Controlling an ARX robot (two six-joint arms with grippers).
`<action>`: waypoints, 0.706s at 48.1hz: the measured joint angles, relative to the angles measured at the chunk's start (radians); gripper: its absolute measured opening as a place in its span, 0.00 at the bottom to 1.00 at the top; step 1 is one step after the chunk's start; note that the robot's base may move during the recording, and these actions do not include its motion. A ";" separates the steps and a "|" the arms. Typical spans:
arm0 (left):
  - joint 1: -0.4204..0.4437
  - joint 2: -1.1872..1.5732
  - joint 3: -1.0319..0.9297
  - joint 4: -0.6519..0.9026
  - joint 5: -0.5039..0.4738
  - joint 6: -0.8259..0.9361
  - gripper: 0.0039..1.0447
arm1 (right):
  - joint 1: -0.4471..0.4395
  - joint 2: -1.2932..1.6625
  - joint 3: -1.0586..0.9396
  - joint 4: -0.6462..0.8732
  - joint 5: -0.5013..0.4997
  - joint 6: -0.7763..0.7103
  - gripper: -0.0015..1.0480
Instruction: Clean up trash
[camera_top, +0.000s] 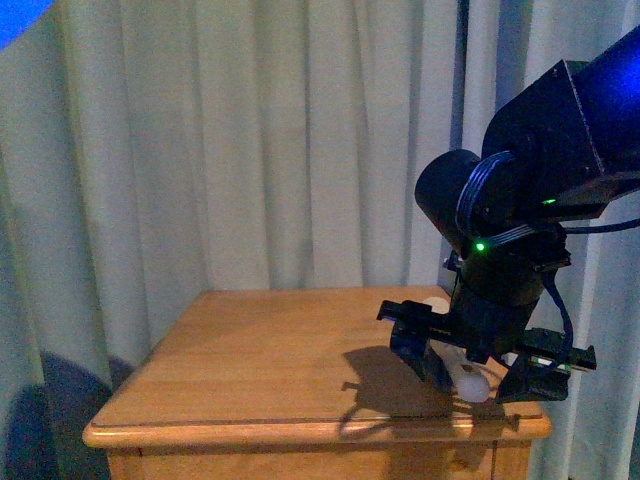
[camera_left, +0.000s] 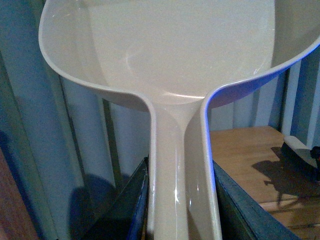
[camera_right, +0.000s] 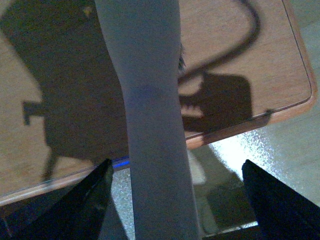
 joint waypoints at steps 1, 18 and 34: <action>0.000 0.000 0.000 0.000 0.000 0.000 0.28 | 0.000 0.000 0.000 0.000 0.000 0.000 0.68; 0.000 0.000 0.000 0.000 0.000 0.000 0.28 | -0.001 0.000 -0.005 0.031 0.008 -0.009 0.20; 0.000 0.000 0.000 0.000 0.000 0.000 0.28 | -0.006 -0.097 -0.131 0.195 0.026 -0.140 0.19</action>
